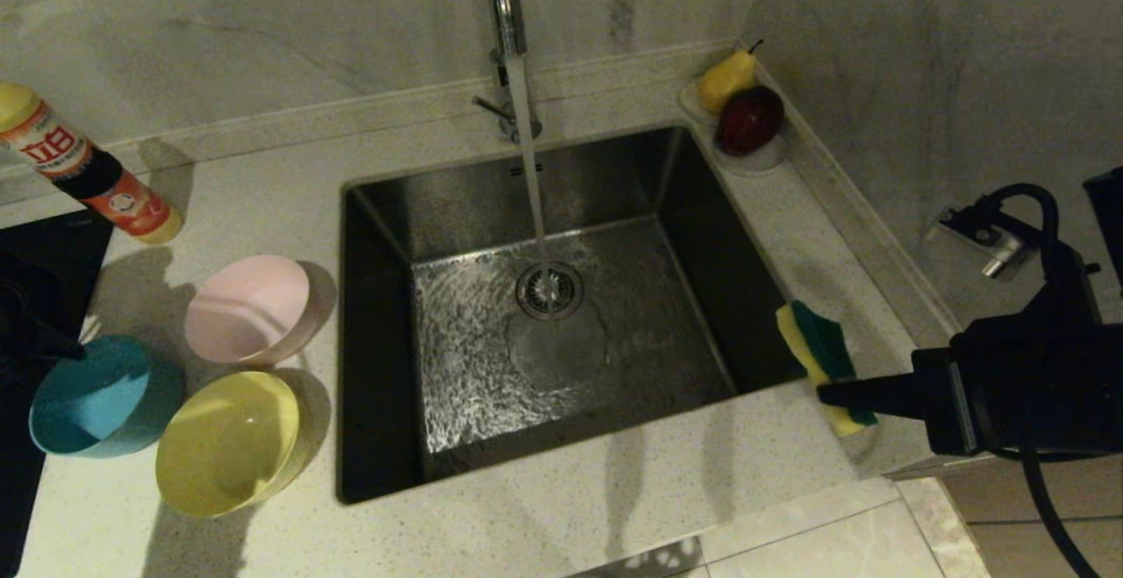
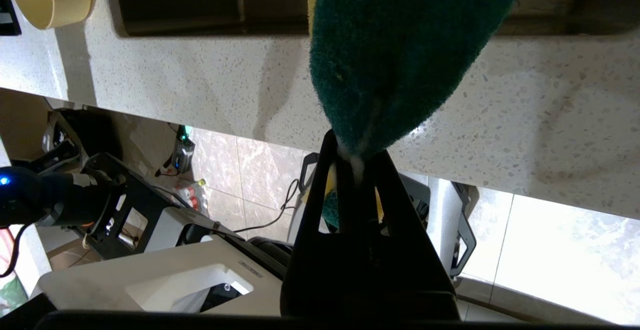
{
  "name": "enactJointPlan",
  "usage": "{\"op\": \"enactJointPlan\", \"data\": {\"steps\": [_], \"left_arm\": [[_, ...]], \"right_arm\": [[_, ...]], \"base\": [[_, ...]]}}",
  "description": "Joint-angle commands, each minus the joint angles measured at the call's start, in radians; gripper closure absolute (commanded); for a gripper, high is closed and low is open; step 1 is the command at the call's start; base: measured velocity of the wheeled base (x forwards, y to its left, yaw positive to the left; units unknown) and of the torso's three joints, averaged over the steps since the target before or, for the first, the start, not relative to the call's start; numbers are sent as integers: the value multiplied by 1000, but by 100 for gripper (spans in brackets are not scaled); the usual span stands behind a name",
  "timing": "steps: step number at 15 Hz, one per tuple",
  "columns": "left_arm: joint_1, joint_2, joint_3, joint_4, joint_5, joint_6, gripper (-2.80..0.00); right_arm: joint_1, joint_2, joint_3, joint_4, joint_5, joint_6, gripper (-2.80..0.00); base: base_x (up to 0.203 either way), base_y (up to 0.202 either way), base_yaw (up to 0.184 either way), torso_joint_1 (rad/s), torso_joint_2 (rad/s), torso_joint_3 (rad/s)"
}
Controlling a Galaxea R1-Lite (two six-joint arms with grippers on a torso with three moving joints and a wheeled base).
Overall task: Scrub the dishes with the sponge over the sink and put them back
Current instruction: Pick up a bowl and the sponge
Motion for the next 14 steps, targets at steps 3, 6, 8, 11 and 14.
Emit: {"op": "enactJointPlan", "data": {"steps": [3, 6, 8, 11, 14], "left_arm": [[32, 68, 28, 2, -1, -72, -280], [35, 86, 31, 3, -16, -87, -280], [35, 92, 42, 3, -55, -101, -280], [35, 110, 65, 2, -67, -106, -280], [34, 123, 71, 0, -77, -121, -280]], "right_arm": [[1, 2, -2, 2, 1, 0, 0], [1, 3, -3, 1, 1, 0, 0], [1, 3, -5, 0, 1, 0, 0], [1, 5, -8, 2, 1, 1, 0], [1, 3, -11, 2, 1, 0, 0]], "base": [[0, 0, 0, 0, 0, 0], [0, 0, 0, 0, 0, 0], [0, 0, 0, 0, 0, 0], [0, 0, 0, 0, 0, 0], [0, 0, 0, 0, 0, 0]]}}
